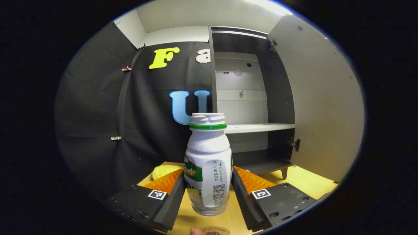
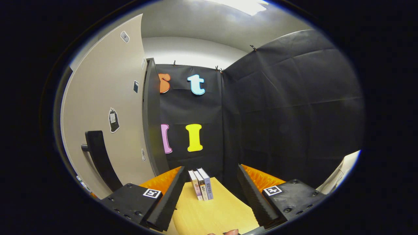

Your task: Open the cabinet door with the right hand, grasp the bottle in the cabinet with the left hand and place it on the coaster, then close the cabinet door with the right hand.

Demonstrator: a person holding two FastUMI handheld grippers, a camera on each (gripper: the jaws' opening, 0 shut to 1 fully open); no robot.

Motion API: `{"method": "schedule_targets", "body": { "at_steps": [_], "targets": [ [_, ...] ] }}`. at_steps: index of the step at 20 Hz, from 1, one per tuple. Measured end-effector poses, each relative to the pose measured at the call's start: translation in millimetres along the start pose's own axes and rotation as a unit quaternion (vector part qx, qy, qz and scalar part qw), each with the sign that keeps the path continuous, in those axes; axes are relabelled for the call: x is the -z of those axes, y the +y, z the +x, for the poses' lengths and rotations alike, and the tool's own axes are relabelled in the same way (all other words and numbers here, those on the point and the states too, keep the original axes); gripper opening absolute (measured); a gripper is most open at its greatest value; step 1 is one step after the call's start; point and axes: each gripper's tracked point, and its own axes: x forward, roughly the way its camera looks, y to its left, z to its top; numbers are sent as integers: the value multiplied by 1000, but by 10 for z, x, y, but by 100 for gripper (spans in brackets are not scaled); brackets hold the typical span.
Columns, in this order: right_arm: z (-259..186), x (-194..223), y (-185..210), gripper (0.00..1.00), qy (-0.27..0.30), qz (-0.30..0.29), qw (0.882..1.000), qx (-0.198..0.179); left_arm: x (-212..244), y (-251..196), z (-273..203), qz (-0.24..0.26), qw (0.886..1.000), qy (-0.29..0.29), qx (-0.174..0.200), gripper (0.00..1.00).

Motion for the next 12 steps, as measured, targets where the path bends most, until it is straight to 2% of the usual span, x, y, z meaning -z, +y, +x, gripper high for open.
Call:
{"method": "schedule_targets", "body": {
  "at_steps": [7, 12],
  "targets": [
    [45, 14, -129, 98, 11, -10, 1000, 24, 752, -66, -170, 2, 999, 23, 22, 80],
    [66, 61, -124, 98, 24, -9, 999, 26, 1272, -143, -258, 3, 998, 36, 42, 80]
  ]
}}
